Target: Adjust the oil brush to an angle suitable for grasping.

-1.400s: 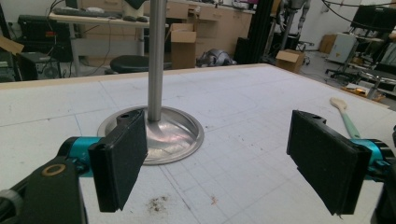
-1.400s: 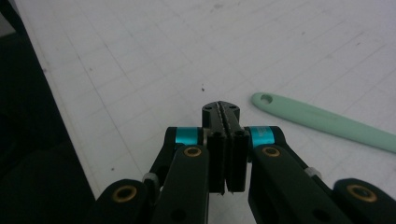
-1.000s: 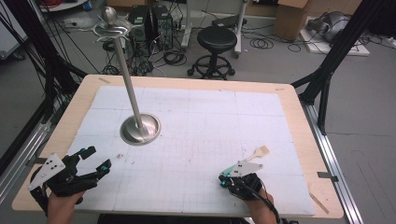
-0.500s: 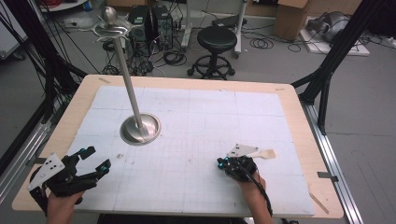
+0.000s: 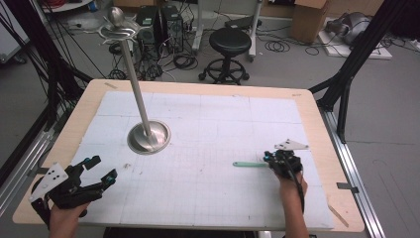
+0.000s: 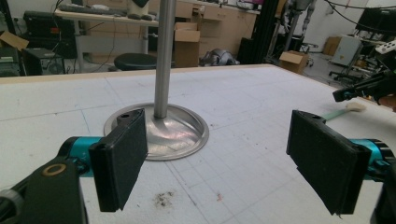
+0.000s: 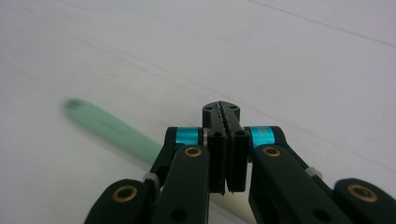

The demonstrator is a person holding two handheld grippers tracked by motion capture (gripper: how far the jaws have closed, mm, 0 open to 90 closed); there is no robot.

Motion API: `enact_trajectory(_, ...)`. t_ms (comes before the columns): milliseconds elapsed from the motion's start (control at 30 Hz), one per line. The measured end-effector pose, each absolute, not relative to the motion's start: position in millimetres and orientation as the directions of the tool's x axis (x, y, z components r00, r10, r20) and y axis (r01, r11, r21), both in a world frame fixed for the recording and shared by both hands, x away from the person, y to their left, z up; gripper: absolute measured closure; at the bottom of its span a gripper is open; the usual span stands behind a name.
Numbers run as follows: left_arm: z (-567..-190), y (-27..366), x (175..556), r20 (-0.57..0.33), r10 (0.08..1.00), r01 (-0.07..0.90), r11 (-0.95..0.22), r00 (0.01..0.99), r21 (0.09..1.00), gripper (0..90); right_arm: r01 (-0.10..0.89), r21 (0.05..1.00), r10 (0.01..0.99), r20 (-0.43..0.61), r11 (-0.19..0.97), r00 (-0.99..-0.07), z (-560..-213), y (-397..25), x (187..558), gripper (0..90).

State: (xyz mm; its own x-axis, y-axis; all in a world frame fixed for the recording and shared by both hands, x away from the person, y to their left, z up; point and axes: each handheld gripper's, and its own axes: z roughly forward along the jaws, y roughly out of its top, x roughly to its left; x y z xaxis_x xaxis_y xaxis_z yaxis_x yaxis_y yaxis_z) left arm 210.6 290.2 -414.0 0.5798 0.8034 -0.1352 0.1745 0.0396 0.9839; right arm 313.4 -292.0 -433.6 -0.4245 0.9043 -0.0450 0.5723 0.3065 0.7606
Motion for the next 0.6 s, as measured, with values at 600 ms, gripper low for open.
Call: enact_trajectory(600, -414, 289, 211, -0.136, 0.801, 0.174, 0.04, 0.584, 0.984, 21.2, 0.628, 0.698, 0.888, -0.024, 0.344, -0.459, -440, -321, 292, 90.0)
